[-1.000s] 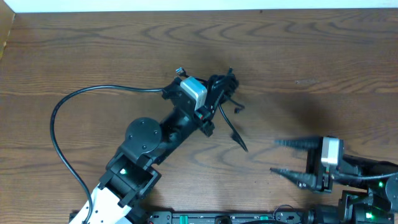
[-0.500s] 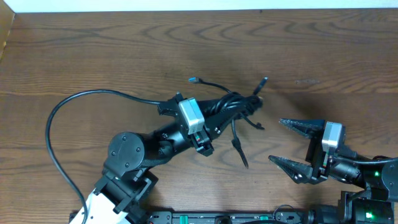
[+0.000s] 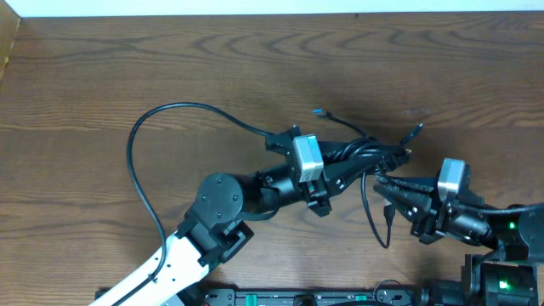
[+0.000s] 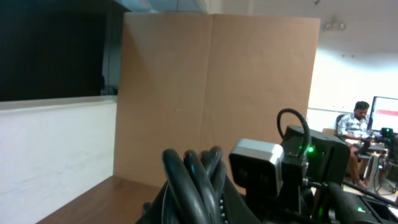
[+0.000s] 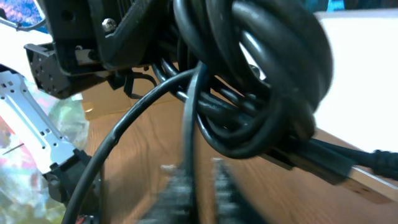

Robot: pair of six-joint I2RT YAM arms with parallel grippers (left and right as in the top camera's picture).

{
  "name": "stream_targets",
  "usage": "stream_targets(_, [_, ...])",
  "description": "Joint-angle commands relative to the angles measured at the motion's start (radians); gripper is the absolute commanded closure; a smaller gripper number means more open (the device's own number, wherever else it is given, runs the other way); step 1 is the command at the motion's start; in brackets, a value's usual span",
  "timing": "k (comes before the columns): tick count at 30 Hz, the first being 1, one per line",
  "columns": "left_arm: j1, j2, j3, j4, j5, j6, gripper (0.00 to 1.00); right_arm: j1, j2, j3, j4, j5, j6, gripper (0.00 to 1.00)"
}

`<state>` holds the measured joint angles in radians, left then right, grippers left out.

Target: Untangle cables

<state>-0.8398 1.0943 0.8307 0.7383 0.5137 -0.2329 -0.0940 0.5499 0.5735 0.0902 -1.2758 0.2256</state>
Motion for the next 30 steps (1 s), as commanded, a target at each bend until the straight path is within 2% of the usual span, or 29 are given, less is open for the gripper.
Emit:
stream_targets(1, [-0.004,0.003,0.017,0.053,-0.018,-0.051,0.93,0.003,0.024,0.007,-0.002,0.009,-0.007,0.98])
stream_targets(3, [-0.004,0.010,0.017,0.084,-0.018,-0.074,0.92,0.003,0.034,0.007,-0.001,0.009,-0.007,0.92])
stream_targets(6, [-0.004,0.015,0.017,0.097,-0.029,-0.085,0.93,0.005,0.039,0.007,-0.001,0.005,-0.026,0.66])
stream_targets(8, [-0.004,0.020,0.017,0.098,-0.032,-0.088,0.93,0.004,0.039,0.007,-0.001,0.005,-0.027,0.58])
stream_targets(11, [-0.004,0.025,0.017,0.098,-0.040,-0.106,0.93,0.005,0.039,0.007,-0.002,0.001,-0.033,0.53])
stream_targets(12, [-0.004,0.028,0.017,0.100,-0.046,-0.120,0.93,0.005,0.039,0.007,-0.001,0.002,-0.033,0.55])
stream_targets(15, [-0.004,0.031,0.017,0.103,-0.059,-0.143,0.93,0.004,0.039,0.007,-0.002,0.002,-0.040,0.96])
stream_targets(16, [-0.004,0.032,0.017,0.106,-0.059,-0.144,0.92,0.005,0.039,0.007,-0.002,0.001,-0.040,0.99])
stream_targets(22, [-0.003,0.032,0.017,0.107,-0.082,-0.143,0.92,0.004,0.039,0.007,0.006,-0.014,-0.041,0.99])
stream_targets(30, [0.062,0.032,0.017,-0.061,-0.200,-0.075,0.92,0.004,0.038,0.007,0.167,-0.138,0.010,0.99])
